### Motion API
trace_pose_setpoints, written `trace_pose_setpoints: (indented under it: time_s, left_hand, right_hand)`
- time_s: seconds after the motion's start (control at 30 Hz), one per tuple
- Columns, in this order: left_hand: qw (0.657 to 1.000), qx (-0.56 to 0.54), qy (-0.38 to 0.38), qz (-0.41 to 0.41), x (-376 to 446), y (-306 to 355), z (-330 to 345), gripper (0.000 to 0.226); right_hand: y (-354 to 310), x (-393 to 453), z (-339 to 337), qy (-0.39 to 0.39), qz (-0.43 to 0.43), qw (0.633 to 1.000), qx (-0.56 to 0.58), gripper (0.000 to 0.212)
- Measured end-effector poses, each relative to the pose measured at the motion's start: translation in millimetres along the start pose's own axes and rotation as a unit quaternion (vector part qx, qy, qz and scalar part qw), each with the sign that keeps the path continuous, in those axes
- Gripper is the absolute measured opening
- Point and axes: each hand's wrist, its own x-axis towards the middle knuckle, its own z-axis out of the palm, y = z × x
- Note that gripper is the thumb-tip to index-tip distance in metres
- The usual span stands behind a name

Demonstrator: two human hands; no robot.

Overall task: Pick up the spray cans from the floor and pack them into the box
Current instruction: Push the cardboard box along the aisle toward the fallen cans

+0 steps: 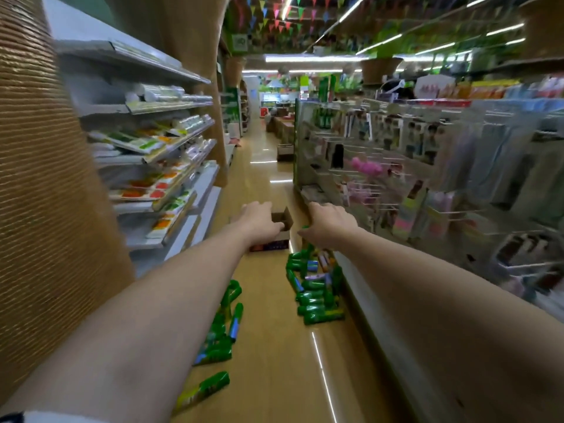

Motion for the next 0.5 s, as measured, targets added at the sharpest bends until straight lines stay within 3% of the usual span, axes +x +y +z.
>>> trace_pose_setpoints:
  time_s: [0.3, 0.5]
  left_hand:
    - [1.0, -0.006, 0.007, -0.022, 196.1, -45.6, 47.0, 0.071]
    - [0.999, 0.006, -0.008, -0.046, 332.5, -52.6, 69.7, 0.072]
  right_hand:
    - [8.7, 202.4, 68.4, -0.001, -0.02, 1.0, 0.005, 0.054]
    - [31.8, 353.5, 96.2, -0.025, -0.037, 0.999, -0.001, 0.056]
